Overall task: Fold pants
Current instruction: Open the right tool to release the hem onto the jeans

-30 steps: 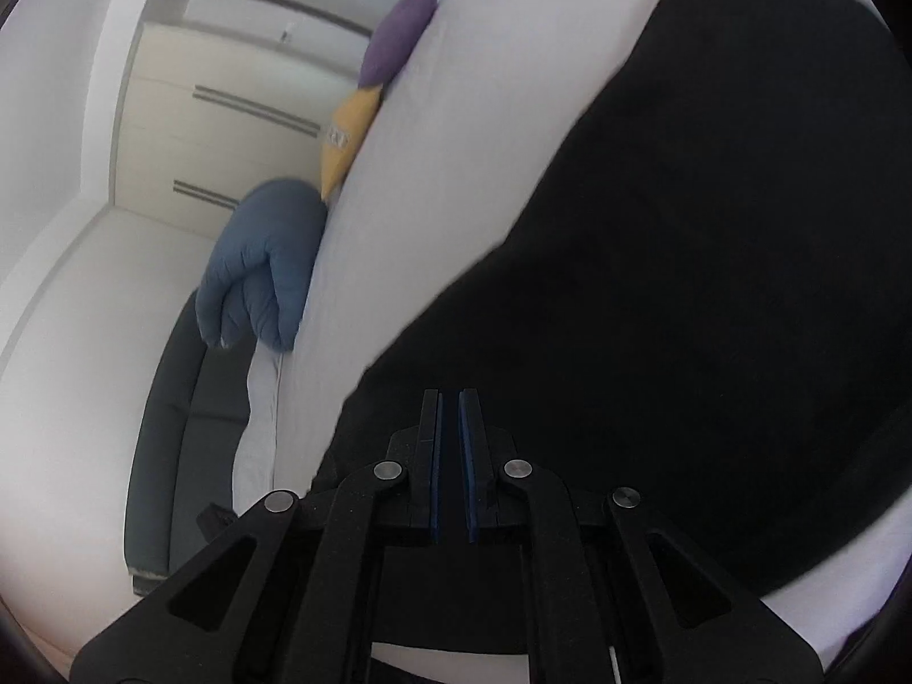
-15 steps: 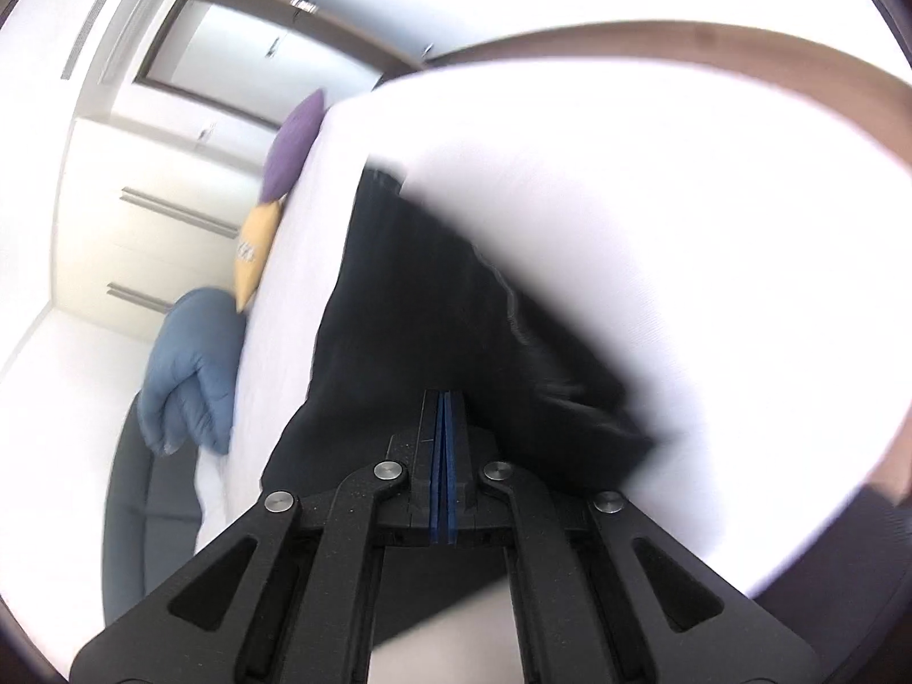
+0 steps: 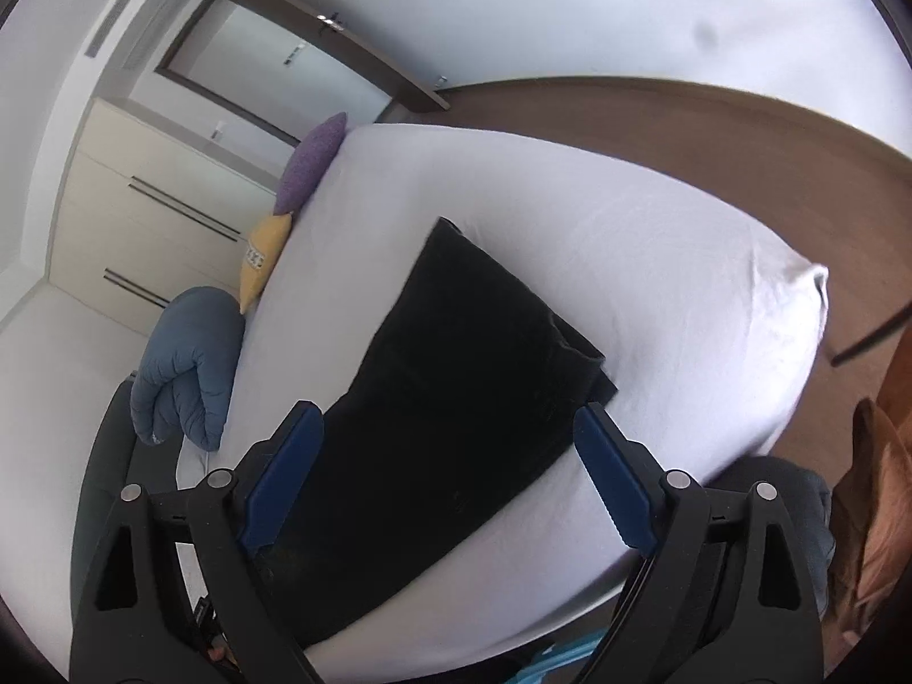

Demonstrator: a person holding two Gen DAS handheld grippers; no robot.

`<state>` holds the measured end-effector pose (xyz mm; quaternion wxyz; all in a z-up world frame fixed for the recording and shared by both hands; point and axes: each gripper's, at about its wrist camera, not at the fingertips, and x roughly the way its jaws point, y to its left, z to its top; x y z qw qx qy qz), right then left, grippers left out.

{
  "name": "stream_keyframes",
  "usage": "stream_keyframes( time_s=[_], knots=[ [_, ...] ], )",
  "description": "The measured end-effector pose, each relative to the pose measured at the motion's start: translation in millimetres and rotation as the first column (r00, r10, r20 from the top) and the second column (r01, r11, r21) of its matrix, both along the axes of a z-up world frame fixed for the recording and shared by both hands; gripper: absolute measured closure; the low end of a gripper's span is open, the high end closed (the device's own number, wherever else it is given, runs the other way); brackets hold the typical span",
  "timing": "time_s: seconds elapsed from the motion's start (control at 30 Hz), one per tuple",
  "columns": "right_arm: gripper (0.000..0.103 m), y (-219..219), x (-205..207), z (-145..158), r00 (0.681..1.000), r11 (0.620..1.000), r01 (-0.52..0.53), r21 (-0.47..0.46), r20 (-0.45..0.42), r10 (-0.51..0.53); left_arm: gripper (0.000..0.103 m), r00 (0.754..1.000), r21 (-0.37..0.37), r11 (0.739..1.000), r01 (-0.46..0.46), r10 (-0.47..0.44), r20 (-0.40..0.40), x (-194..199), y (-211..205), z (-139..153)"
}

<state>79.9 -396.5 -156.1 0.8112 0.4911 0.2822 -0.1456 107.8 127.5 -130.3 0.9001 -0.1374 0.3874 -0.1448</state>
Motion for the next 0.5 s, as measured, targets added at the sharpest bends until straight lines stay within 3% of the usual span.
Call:
stream_keyframes(
  time_s=[0.1, 0.4, 0.5],
  knots=[
    [0.012, 1.9, -5.6, -25.3, 0.998, 0.992, 0.059, 0.111, 0.003, -0.060, 0.019, 0.999, -0.006, 0.999, 0.039, -0.040, -0.012, -1.6, -22.4, 5.6],
    [0.016, 4.1, 11.8, -95.1, 0.993, 0.971, 0.120, 0.205, -0.011, -0.120, 0.019, 0.966, -0.070, 0.968, 0.242, -0.248, -0.078, -4.3, -136.5, -0.7],
    [0.016, 1.5, 13.6, -100.7, 0.991, 0.965, 0.128, 0.230, 0.016, -0.135, 0.019, 0.950, -0.090, 0.955, 0.284, -0.293, -0.107, -6.1, -171.0, -10.3]
  ],
)
